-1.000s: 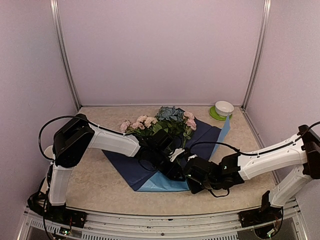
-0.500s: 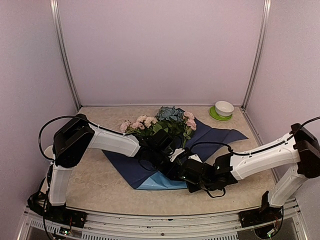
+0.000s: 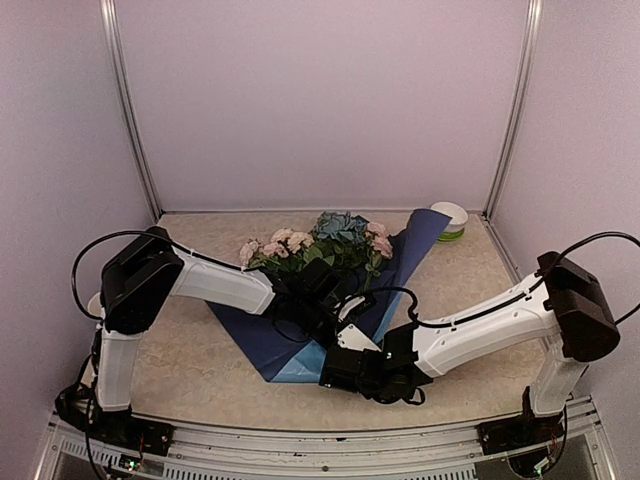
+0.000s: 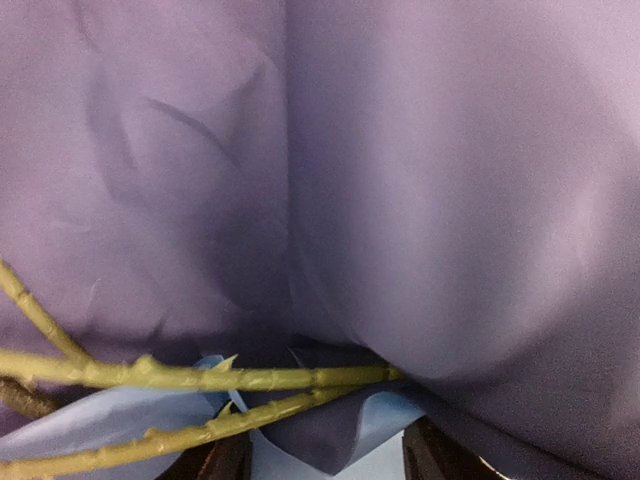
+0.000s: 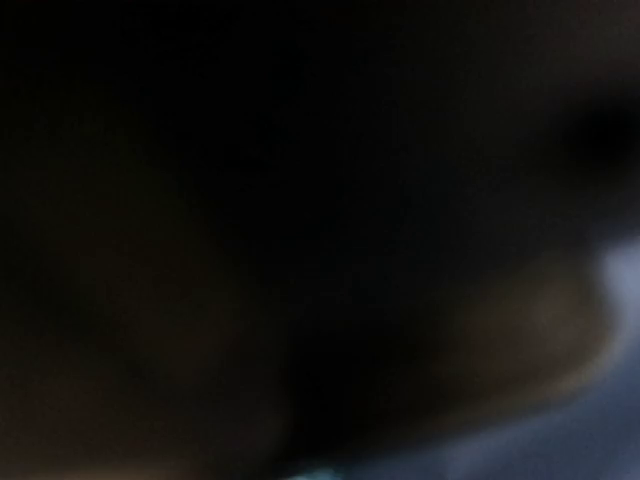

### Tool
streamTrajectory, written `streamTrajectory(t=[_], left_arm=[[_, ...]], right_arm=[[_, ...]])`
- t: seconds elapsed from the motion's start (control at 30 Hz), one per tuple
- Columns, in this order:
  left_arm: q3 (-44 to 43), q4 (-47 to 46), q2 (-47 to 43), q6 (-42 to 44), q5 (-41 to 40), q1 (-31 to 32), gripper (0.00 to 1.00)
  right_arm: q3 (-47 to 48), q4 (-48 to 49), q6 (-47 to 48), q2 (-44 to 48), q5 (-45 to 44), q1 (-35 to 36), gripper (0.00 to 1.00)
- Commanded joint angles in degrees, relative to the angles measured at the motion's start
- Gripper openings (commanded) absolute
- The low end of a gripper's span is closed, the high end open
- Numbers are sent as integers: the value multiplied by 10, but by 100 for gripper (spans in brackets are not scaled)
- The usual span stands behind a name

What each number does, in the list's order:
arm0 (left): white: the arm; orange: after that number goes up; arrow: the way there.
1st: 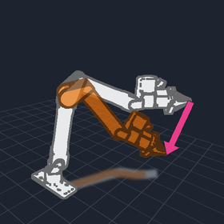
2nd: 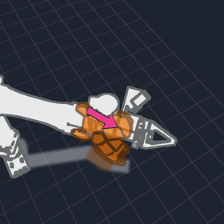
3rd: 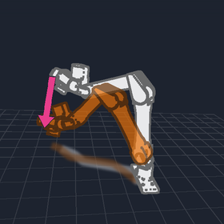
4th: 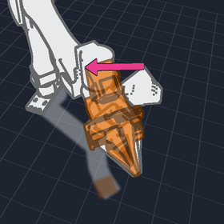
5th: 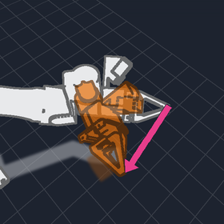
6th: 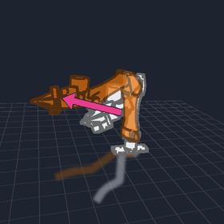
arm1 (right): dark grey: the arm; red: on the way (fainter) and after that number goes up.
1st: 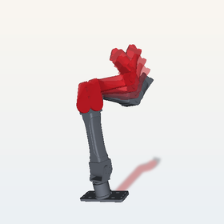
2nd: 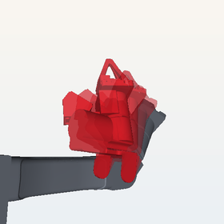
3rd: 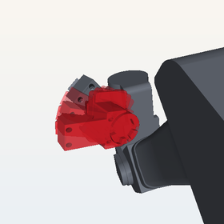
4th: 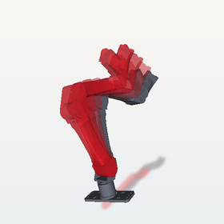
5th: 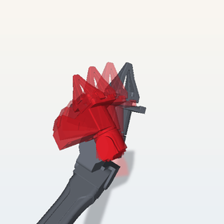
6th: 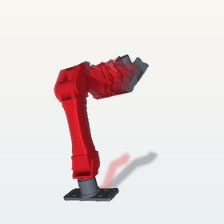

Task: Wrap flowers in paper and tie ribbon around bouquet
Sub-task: Fold the one-fourth-folded wrapping paper at the center of the board.

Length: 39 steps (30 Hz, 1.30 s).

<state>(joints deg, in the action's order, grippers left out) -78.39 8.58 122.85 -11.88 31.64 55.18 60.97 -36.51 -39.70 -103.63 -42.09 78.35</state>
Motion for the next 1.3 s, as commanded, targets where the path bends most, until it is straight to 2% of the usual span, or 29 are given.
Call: streamTrajectory(t=[0.0,0.17,0.3,0.4,0.47,0.63,0.8,0.97,1.07,1.13,1.27], left_arm=[[57,-66,-72,-11,-42,-36,56],[134,-161,-192,-39,-66,-77,65],[192,-242,-283,-65,-87,-94,81],[207,-301,-312,-87,-83,-80,91],[175,-294,-300,-83,-91,-60,98],[35,-192,-200,-50,-118,-17,99],[-120,-65,-128,25,-267,26,99],[-184,1,-93,43,-429,42,99],[-194,17,-78,48,-490,47,96],[-199,31,-66,49,-511,48,88],[-202,44,-60,43,-509,45,56]], right_arm=[[18,-29,58,-47,-11,14,0],[21,-21,84,-66,3,19,0],[34,-22,102,-83,4,23,0],[43,-30,115,-95,0,25,0],[45,-33,121,-98,-1,25,0],[62,-51,131,-104,-7,29,0],[76,-68,131,-110,-15,32,0],[81,-67,131,-110,-11,34,0],[84,-70,131,-109,-13,34,0],[85,-70,131,-109,-16,33,0],[86,-72,148,-110,-18,33,0]])
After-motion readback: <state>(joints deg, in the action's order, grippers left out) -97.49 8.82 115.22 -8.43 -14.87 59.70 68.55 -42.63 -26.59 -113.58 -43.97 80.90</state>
